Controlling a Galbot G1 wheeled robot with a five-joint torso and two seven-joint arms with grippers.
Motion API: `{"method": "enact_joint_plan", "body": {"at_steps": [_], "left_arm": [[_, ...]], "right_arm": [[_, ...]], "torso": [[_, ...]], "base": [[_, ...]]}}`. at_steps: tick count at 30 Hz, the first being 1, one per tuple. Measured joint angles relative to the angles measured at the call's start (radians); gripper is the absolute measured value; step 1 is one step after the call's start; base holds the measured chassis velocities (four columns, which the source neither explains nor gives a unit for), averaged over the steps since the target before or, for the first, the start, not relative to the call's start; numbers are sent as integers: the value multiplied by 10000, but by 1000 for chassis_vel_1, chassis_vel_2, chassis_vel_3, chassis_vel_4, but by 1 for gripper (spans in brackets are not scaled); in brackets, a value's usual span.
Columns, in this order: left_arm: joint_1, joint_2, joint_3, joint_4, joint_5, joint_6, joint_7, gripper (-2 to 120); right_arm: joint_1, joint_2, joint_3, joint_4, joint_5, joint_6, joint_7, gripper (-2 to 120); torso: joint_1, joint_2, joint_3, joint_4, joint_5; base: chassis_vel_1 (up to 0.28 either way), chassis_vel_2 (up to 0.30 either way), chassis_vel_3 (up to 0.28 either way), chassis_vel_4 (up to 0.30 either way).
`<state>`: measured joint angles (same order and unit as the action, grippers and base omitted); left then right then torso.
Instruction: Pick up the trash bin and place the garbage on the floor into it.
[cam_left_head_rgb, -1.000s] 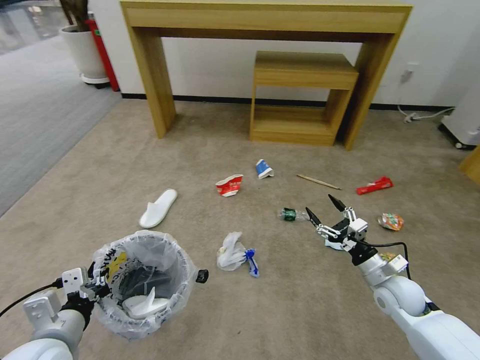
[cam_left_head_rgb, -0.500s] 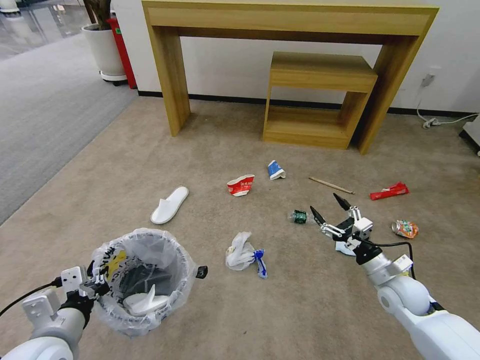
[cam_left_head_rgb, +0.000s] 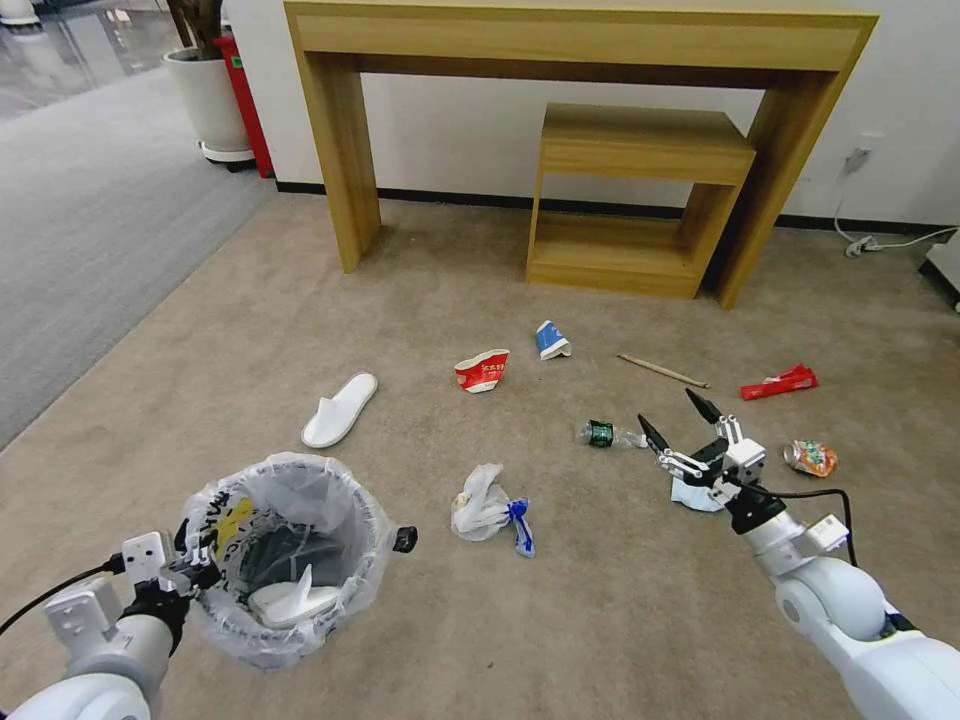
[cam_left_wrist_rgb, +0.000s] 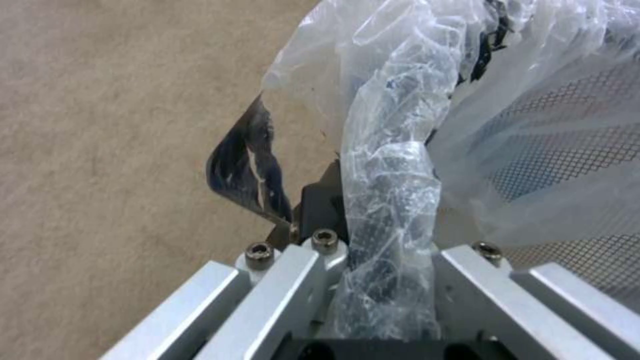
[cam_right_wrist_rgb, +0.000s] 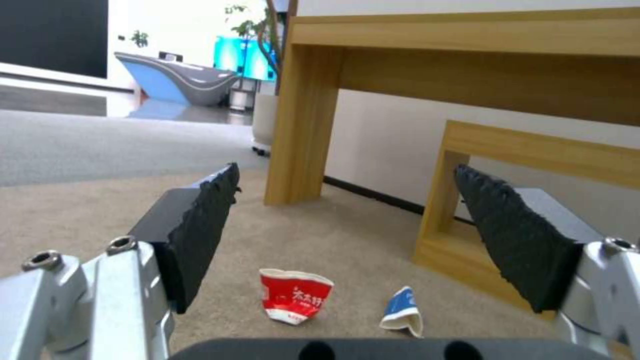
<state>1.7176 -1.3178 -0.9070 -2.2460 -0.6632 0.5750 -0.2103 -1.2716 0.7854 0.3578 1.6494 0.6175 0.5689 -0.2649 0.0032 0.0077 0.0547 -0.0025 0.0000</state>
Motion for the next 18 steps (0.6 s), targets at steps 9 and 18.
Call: {"method": "enact_joint_plan", "body": {"at_steps": [9,18], "left_arm": [[43,-58,-59,-140,-43,63,-35,1],[60,-161,34,-165,20,62,15,1]], "right_arm": [[-48,23,101,52,-143,-149,89,78],[-228,40,279,73,-245,-205,162,70]], "torso": [[0,0,0,0,0],[0,0,-1,0,-2]], "base": [[0,0,0,0],[0,0,0,0]]}}
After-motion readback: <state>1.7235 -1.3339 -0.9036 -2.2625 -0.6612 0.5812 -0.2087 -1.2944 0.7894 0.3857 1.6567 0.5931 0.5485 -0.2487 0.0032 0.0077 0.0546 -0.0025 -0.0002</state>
